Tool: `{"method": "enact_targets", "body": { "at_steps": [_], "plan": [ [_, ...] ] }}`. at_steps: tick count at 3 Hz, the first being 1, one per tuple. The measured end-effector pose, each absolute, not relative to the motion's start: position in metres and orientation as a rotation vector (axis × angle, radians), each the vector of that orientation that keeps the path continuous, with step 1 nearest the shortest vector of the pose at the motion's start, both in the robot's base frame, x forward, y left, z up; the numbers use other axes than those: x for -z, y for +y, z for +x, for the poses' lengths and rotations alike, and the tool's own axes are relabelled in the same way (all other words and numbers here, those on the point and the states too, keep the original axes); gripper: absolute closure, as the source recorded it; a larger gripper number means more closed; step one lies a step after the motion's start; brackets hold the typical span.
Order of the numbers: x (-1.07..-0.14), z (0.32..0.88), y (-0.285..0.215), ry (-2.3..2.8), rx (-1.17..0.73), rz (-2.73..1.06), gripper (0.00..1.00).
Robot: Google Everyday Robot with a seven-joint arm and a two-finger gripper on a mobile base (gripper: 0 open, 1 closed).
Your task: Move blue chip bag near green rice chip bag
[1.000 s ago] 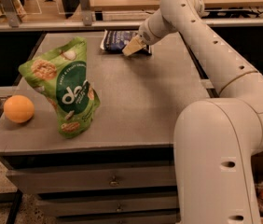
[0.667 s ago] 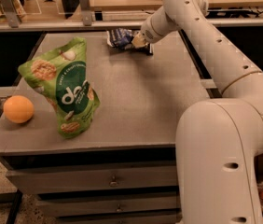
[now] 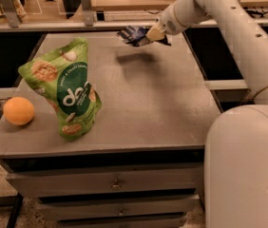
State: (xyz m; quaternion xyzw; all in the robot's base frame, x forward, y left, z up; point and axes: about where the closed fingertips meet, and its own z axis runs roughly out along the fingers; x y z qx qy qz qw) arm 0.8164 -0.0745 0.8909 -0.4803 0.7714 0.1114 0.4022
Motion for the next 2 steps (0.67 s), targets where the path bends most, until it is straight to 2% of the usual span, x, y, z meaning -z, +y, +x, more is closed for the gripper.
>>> {"method": "enact_targets", "body": {
  "at_steps": [2],
  "plan": [
    [-0.938,0.726,-0.105,1.842,-0.245,-1.265,1.0]
  ]
}}
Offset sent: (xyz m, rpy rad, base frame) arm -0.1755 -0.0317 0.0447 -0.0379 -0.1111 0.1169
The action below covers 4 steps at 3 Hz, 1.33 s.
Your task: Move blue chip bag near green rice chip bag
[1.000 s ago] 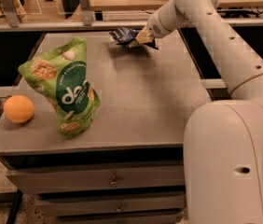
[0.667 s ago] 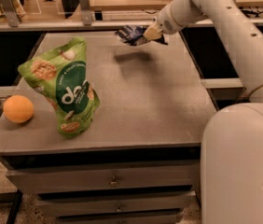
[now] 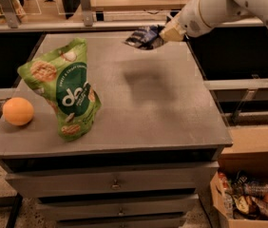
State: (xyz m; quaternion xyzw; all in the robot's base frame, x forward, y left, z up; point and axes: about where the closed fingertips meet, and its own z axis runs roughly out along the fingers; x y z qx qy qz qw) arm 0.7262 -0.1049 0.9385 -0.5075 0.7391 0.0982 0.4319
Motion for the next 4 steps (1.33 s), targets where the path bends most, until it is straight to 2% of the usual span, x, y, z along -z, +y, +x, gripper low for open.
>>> {"method": "enact_targets", "body": {
  "at_steps": [2,3,4],
  "plan": [
    [-0.938,0.644,-0.078,1.645,-0.254,-1.427,1.0],
    [-0.939,0.62,-0.066,1.547,-0.257,-1.485,0.83],
    [-0.942,0.605,-0.057,1.474,-0.25,-1.523,0.59]
  ]
}}
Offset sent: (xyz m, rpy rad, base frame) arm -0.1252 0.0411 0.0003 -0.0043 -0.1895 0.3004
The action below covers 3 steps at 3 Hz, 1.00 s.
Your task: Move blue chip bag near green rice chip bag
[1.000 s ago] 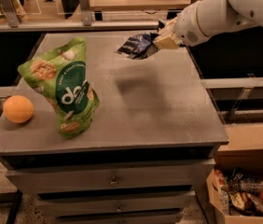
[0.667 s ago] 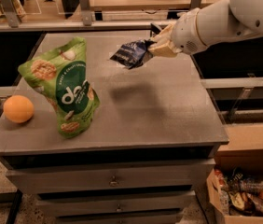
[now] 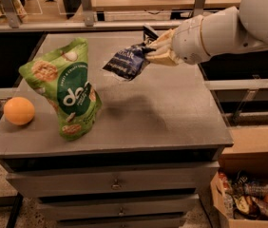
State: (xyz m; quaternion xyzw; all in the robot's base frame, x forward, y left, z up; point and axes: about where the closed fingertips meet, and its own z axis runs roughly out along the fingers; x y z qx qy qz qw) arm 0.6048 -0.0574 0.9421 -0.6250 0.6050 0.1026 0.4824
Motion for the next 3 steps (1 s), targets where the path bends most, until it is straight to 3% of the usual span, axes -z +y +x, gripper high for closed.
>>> {"method": "enact_targets", "body": {
  "at_steps": [2,3],
  "plan": [
    [-0.9415,0.604,-0.0531,1.467,-0.252,-1.533,0.12],
    [-0.9412,0.6036,-0.0511,1.465,-0.255,-1.536,0.0]
  ]
}}
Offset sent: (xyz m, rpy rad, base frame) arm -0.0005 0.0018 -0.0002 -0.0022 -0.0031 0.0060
